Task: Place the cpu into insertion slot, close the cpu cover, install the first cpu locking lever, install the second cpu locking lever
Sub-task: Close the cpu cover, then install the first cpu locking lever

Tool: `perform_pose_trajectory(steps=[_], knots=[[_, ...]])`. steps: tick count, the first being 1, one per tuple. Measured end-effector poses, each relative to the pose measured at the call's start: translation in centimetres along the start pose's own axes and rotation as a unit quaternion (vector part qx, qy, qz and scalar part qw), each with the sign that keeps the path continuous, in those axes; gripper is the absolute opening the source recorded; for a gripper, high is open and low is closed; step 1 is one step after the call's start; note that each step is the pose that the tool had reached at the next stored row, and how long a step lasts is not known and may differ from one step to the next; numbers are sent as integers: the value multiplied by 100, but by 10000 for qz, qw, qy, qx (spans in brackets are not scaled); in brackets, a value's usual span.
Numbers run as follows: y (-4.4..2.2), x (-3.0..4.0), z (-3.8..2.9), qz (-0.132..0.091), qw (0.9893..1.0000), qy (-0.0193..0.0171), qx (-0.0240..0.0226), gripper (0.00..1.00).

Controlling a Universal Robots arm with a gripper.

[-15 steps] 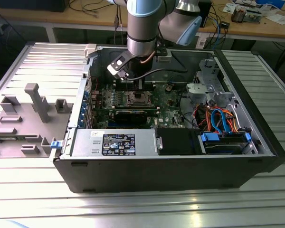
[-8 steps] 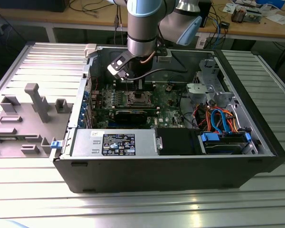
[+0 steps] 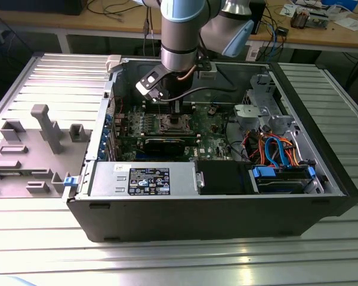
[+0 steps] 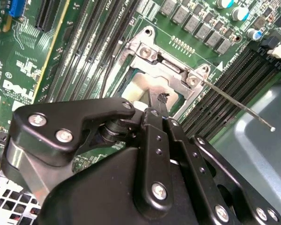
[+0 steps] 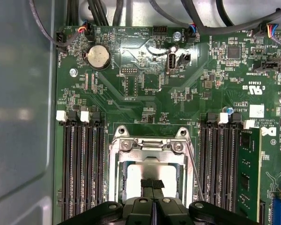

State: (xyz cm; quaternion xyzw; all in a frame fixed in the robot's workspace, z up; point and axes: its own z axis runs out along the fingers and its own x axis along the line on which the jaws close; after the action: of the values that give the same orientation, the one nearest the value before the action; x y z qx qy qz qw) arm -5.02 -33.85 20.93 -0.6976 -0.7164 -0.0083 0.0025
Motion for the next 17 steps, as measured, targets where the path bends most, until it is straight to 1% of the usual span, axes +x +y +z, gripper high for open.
perform_pose_trajectory(steps=[4, 11, 17], knots=[[4, 1, -6, 1, 10000, 1, 11, 11], [4, 1, -34, 1, 10000, 2, 12, 11], [4, 1, -36, 1, 10000, 2, 12, 11]])
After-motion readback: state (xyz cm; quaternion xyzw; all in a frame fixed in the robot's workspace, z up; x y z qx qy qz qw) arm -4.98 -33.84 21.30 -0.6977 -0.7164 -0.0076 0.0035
